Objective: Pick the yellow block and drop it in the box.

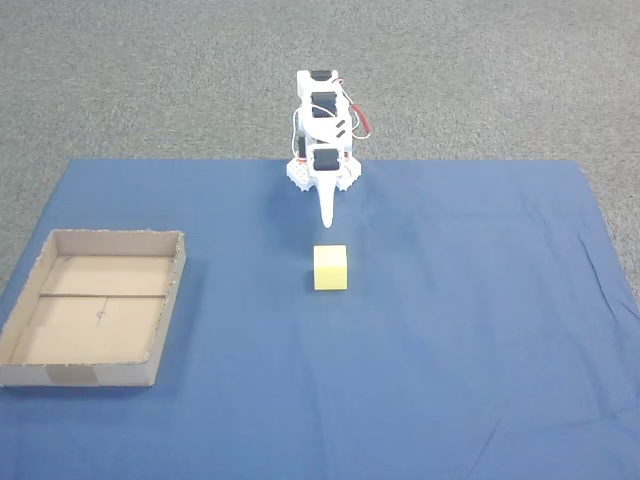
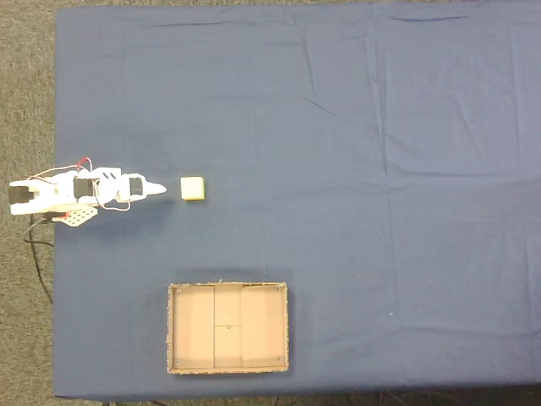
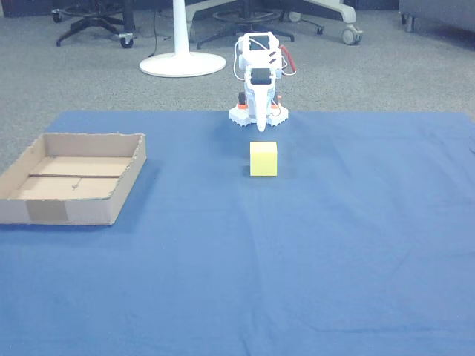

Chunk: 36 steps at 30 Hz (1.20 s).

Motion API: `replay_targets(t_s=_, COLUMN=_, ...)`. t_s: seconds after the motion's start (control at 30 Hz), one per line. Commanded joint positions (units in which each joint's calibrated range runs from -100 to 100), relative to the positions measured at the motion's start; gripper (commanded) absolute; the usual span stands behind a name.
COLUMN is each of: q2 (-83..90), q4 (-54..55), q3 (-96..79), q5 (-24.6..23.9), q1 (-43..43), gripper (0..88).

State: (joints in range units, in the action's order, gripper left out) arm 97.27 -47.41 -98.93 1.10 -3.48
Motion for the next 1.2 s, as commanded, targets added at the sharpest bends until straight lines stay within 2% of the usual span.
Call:
replay_targets(t_s=0.0, q2=0.28, q4=0.08, q3=-0.79, q5=-0.1, q1=0.37, gripper=0.2)
replay_targets(t_s=0.67, q2=0.2, q4=0.25, q3=-0.79, q5=-0.88, q1=1.39, gripper=0.7)
replay_targets(t_s=0.77, q2=-11.96, q4=0.33, q3=7.44, q5=-0.88, q1=1.79, gripper=20.6)
replay_targets(t_s=0.8, q2=-16.69, q4=-3.48, q3=14.14, q5=-0.63, q1=2.97, gripper=30.8)
replay_targets(t_s=0.83, q2=-22.35, q4=-8.68, q3=22.46, q5=1.27, q1=4.3, gripper=35.0)
replay_targets(t_s=0.9, q2=-33.83, q4=-19.02, q3=37.94, q5=3.47, q1=5.01, gripper=40.3)
replay_targets(t_s=0.97, q2=-43.71, q4=-23.9, q3=50.88, q5=3.13, q1=4.46, gripper=42.1)
replay_targets(t_s=1.17, q2=-68.53, q4=-24.89, q3=65.45, q5=3.76, q1=3.36, gripper=43.4)
